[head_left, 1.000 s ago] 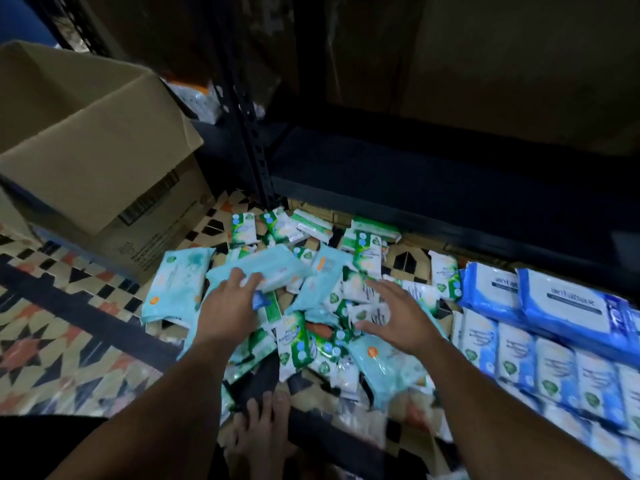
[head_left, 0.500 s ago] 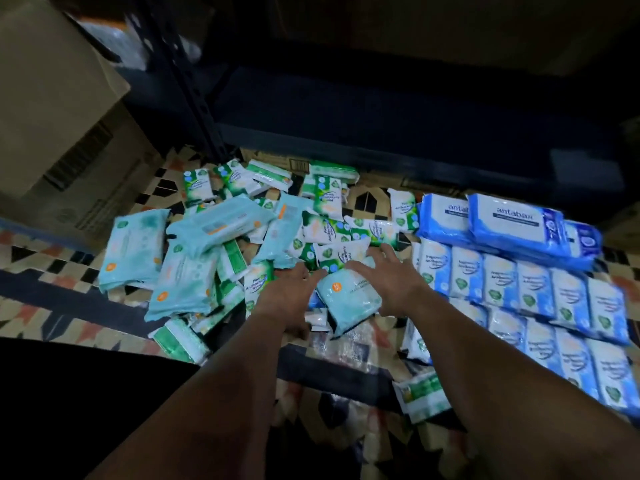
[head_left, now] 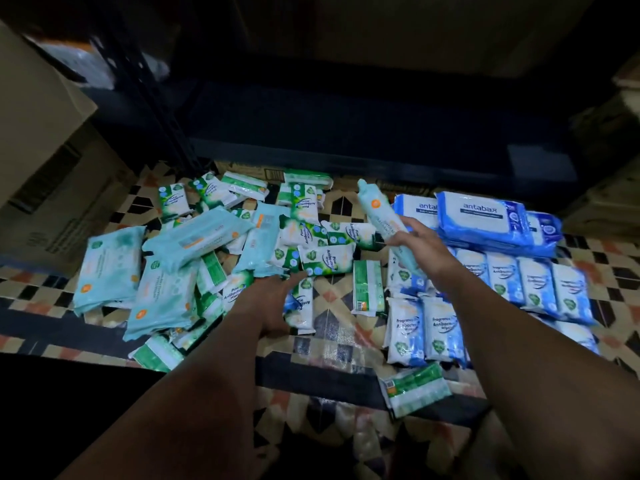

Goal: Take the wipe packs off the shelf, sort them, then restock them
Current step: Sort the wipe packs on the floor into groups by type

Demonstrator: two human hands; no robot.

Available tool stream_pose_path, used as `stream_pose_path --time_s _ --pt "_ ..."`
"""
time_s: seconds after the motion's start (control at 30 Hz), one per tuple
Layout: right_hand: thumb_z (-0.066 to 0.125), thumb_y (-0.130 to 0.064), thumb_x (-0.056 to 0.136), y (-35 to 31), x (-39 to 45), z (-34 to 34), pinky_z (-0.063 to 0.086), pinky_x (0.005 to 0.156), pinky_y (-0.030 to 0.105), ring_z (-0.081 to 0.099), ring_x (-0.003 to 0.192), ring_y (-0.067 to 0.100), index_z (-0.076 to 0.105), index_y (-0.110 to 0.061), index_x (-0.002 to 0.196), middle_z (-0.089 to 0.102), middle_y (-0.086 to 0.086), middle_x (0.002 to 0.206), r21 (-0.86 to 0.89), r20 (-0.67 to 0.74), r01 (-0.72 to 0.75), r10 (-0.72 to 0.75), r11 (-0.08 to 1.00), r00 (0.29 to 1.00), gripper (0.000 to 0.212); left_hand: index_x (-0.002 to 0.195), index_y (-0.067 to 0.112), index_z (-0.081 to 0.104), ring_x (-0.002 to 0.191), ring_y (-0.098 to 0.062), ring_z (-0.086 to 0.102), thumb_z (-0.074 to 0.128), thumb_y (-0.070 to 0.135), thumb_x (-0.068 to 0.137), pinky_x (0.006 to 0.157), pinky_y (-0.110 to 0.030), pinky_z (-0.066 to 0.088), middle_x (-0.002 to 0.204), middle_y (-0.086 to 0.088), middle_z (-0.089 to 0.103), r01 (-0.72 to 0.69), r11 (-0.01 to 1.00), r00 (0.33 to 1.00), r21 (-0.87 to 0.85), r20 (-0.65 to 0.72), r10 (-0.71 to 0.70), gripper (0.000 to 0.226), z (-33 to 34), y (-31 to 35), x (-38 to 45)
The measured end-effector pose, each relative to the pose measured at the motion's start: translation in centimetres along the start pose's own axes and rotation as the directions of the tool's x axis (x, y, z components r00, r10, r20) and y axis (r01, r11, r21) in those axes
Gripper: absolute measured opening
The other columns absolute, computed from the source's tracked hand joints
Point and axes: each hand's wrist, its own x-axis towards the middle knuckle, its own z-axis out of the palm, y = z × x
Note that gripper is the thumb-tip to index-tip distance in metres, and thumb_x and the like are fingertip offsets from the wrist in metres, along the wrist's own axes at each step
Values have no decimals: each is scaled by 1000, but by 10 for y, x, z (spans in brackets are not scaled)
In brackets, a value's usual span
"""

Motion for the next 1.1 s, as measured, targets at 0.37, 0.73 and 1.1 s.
stream_pose_path --time_s 0.37,0.73,1.1 --pt "74 -62 56 19 -13 -4 55 84 40 60 112 21 54 -51 135 55 -2 137 19 -103 -85 86 996 991 82 145 49 46 117 -28 56 97 32 54 89 -36 54 138 -3 50 -27 1000 972 -14 232 30 105 -2 11 8" --pt "84 -55 67 28 -41 41 31 115 40 26 131 18 40 -46 148 38 -5 133 -439 9 159 -172 885 985 92 102 29 43 82 -32 60 80 35 81 75 -43 54 99 -9 57 225 783 755 -580 -404 -516 43 -43 7 22" --pt "67 -78 71 42 -48 90 13 118 58 8 145 31 3 -50 154 12 4 160 -835 340 370 -146 407 929 108 129 13 54 114 -35 60 60 73 83 94 -41 48 119 -15 66 326 663 826 -674 -139 -547 76 -62 13 68"
